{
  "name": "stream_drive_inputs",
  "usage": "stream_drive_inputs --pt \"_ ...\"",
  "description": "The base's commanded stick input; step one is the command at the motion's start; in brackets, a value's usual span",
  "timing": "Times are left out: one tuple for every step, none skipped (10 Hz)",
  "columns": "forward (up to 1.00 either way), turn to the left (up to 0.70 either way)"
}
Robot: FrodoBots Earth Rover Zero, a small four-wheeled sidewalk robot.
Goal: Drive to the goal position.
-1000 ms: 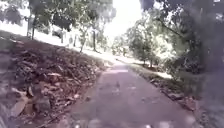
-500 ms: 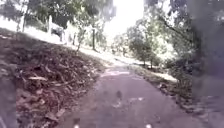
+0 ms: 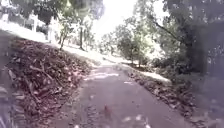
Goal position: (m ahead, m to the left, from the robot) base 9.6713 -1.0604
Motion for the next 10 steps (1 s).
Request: stream_drive_inputs --pt "1.00 0.00" --pt "1.00 0.00" --pt "1.00 0.00" --pt "1.00 0.00" --pt "1.00 0.00" --pt "1.00 0.00" --pt "1.00 0.00" --pt "1.00 0.00" --pt "1.00 0.10" --pt "1.00 0.31"
